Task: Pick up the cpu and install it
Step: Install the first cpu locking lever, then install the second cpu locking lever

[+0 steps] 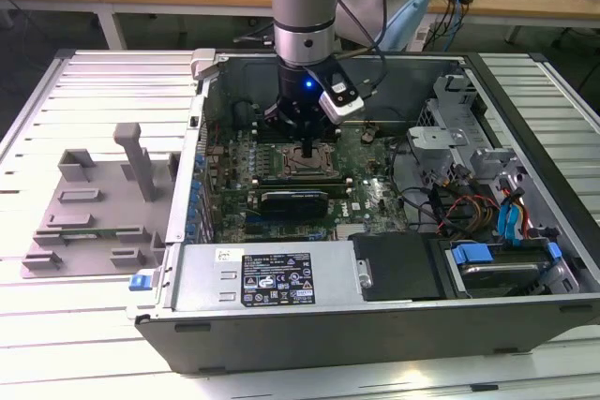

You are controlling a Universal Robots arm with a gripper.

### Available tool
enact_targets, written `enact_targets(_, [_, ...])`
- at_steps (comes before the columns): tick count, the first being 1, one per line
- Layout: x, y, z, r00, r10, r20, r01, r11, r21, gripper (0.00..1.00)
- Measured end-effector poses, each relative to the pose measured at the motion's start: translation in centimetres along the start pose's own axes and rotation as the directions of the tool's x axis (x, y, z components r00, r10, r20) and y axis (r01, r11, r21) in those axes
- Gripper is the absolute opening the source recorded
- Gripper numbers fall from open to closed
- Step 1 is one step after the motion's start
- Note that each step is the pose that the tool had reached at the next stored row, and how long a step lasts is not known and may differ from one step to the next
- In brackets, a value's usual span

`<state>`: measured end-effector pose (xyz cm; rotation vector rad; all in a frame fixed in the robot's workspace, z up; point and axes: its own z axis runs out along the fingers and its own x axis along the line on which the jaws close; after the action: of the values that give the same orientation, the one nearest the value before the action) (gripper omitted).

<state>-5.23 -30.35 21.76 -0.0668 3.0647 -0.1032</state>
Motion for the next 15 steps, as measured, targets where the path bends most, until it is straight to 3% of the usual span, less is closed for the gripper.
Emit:
enact_targets(2, [0.00, 0.00, 0.00, 0.9999, -0.001, -0.0147, 0.001, 1.0000, -0.0007, 0.11])
enact_targets(4, [0.00, 0.00, 0.00, 0.9994, -0.002, -0.0359, 0.002, 1.0000, -0.0018, 0.11])
enact_targets(8, [0.00, 0.00, 0.00, 0.9978, -0.004, -0.0658, 0.004, 1.0000, -0.0033, 0.11])
enact_targets(13, [0.00, 0.00, 0.00, 0.9959, -0.006, -0.0898, 0.006, 1.0000, -0.0045, 0.11])
enact_targets(14, [0.00, 0.00, 0.00, 0.9950, -0.007, -0.0994, 0.006, 1.0000, -0.0051, 0.11])
enact_targets(15, [0.00, 0.00, 0.00, 0.9934, -0.008, -0.1149, 0.007, 1.0000, -0.0059, 0.11])
